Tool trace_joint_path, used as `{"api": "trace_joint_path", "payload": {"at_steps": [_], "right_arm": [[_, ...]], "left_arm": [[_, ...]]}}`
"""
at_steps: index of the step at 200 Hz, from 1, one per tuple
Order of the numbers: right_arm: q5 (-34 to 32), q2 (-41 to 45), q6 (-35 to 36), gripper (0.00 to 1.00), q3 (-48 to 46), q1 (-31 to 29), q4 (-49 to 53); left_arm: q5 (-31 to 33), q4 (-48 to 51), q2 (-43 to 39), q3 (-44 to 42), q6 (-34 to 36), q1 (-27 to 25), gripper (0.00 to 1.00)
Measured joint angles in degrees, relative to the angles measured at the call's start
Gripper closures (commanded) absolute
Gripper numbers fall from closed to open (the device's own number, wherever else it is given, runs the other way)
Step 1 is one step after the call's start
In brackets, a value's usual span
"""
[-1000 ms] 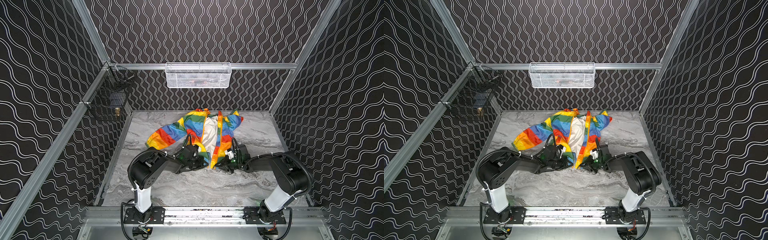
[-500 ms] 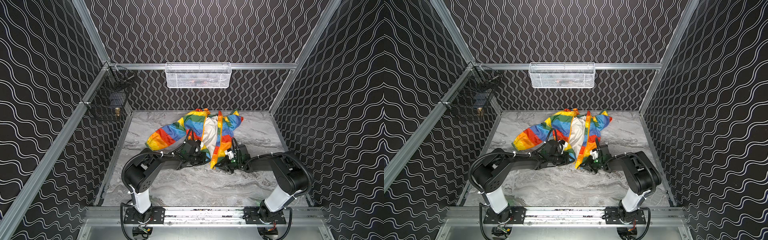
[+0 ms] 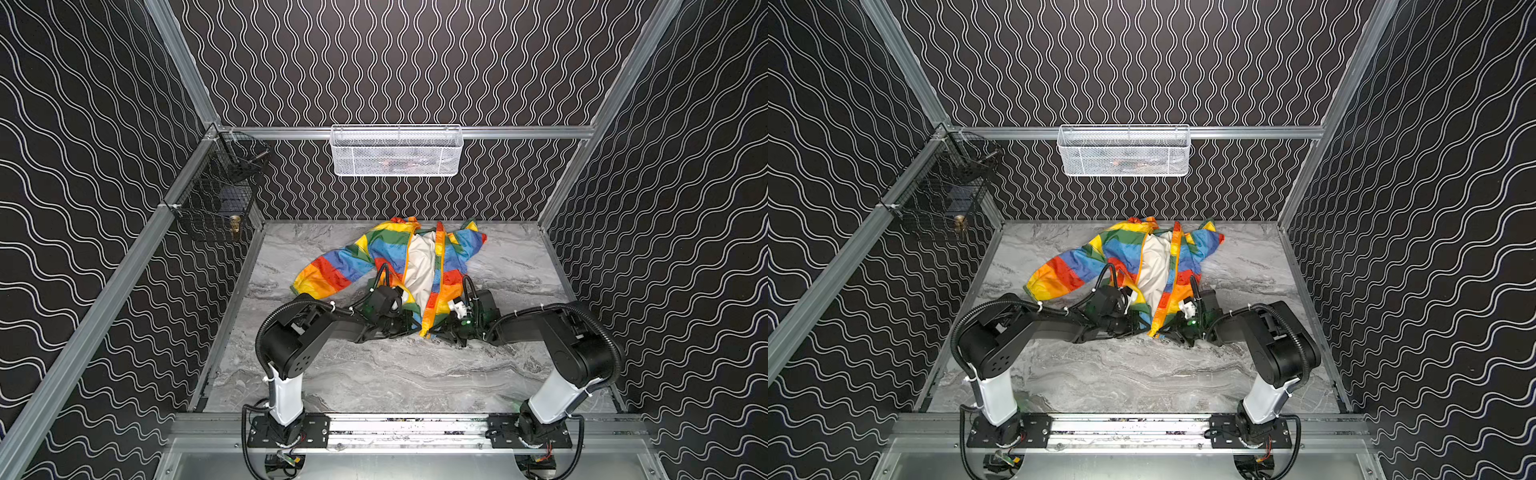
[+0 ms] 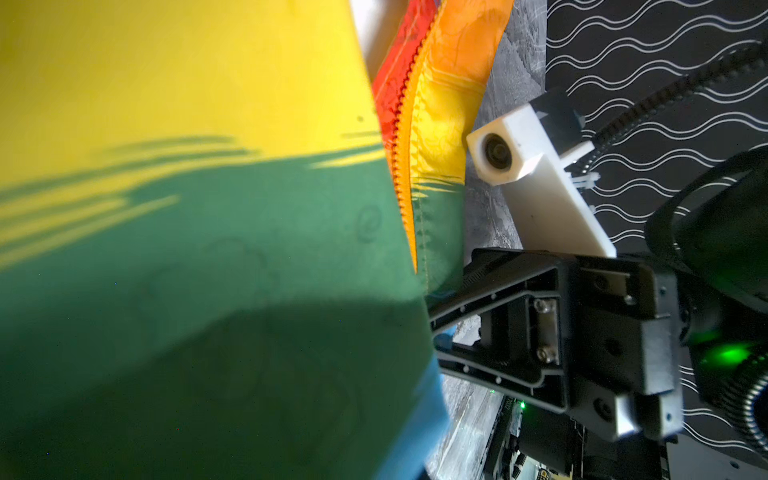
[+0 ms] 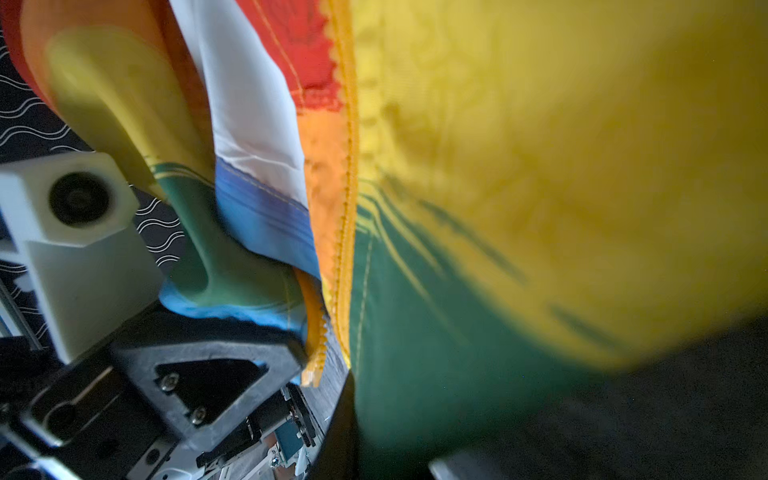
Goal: Zip up the jacket
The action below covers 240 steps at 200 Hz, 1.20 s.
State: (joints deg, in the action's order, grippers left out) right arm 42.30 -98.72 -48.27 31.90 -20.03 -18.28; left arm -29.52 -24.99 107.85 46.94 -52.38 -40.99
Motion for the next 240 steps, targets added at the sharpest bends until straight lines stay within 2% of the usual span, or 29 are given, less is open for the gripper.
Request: {"api": "trace_joint_path", "payload": {"at_steps": [66,104,127,189,240], "right_arm": [[-0.09,0.26,-0.15,0.86,-0.15,0.00,-0.04],[0.07,0.96,-0.15,0.74,-0.50,0.00,-0.31],[0.04,1.66,-0.15,0.71,-0.72,0.00,-0.31],[-0.42,2.36,-0.15,0.73,-1.25,0.33,0.15],[-0.61,2.60,-0.13,0.81,-1.88,0.63,0.24]], "left_arm": [[-1.38,-1.29,3.19,1.09,-0.37,-0.55,1.00],[-2.16,-1.97,4.68,1.92,-1.40,-0.55,1.00],[-2.45,-2.21,5.20,2.27,-1.44,-0.52,1.00],[-2.99,-1.88,5.35,2.10,-1.66,0.44,1.00],[-3.67,-2.51,5.46,1.73,-2.10,0.87,1.00]]}}
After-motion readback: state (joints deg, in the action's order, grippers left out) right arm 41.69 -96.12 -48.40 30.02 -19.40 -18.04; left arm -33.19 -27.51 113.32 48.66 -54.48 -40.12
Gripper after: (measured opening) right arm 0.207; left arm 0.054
